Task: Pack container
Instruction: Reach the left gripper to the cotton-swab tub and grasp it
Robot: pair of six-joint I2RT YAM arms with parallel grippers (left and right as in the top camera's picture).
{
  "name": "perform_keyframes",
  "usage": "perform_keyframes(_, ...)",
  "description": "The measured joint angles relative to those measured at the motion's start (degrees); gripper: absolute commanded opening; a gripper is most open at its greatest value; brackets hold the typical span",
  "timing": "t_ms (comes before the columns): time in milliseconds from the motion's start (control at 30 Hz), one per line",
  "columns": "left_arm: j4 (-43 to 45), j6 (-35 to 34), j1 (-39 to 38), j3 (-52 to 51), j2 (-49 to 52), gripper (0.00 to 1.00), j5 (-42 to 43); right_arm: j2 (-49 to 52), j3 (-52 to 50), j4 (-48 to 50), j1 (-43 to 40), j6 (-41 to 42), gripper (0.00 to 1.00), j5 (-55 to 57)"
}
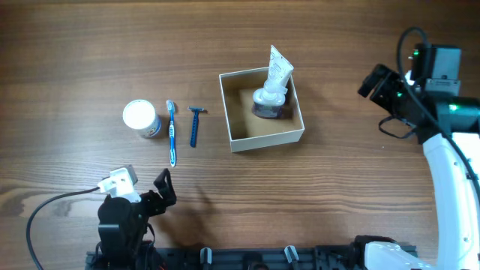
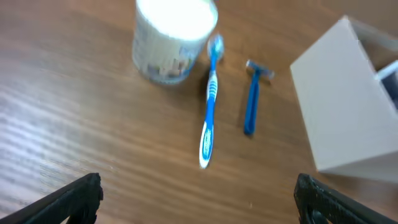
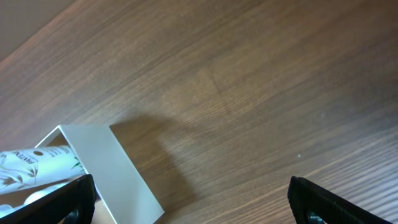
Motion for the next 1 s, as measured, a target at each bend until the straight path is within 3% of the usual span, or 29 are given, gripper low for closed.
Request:
perform_keyframes(333,8.96,-2.73,0.00,0.00,0.00,1.00,6.69,0.00,0.00,-0.22,-0.35,0.20,1.00,-2.34)
perform_keyframes(567,8.15,-4.81,0.00,2.54,4.42,0.99,8.13,0.00,0.00,-0.17,-0.35,0.20,1.00,-2.51)
perform_keyframes(733,5.46,-4.74,0.00,13.18,18.86,1.00,6.54,0.00,0.00,-0.17,-0.35,0.20,1.00,-2.54)
perform_keyframes(1000,-3.17,1.09,0.00,39.80,50.40,1.00,3.69,0.00,0.00,-0.17,-0.37,0.22,1.00,-2.56)
